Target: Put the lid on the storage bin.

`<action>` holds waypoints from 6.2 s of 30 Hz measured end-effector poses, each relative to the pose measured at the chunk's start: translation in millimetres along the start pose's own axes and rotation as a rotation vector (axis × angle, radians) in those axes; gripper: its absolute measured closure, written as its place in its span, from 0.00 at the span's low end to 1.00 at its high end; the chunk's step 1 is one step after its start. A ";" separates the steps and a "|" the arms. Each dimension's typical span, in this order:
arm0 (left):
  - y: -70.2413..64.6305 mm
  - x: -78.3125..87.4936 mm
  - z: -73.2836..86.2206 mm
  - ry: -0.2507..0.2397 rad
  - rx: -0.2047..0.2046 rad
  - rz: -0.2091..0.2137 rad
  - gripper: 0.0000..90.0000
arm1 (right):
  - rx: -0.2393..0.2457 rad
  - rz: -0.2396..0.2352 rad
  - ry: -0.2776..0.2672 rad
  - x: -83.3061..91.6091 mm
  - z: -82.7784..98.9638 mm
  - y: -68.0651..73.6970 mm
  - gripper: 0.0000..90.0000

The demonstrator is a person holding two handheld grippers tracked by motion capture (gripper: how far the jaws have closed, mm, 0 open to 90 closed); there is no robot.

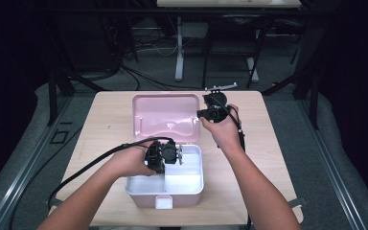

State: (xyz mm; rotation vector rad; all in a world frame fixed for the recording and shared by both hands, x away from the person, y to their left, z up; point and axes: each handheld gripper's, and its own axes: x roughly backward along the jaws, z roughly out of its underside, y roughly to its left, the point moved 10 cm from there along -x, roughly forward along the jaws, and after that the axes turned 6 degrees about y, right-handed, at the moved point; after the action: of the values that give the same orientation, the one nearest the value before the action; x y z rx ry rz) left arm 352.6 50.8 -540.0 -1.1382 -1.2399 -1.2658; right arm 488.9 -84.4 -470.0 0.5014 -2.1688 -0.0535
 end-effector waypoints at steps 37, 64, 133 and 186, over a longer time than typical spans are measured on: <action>-0.9 0.7 0.5 -0.001 -0.001 -0.053 0.96 | 0.166 0.014 -0.221 54.1 37.5 25.6 0.98; 0.8 30.8 36.1 -0.318 0.274 -0.077 0.91 | 0.170 0.014 -0.243 57.1 42.3 27.5 0.97; 63.1 102.7 114.2 -0.895 0.802 -0.385 0.82 | 0.190 -0.014 -0.266 64.3 54.8 31.3 0.95; 33.1 102.4 114.9 -0.909 0.757 -0.397 0.84 | 0.225 -0.095 -0.317 89.6 74.1 45.4 0.88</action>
State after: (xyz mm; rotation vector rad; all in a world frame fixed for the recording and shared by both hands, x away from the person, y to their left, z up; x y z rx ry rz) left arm 376.8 162.3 -431.5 -0.9051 -2.4411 -0.3657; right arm 368.6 -86.6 -437.0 0.7673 -2.4737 0.0642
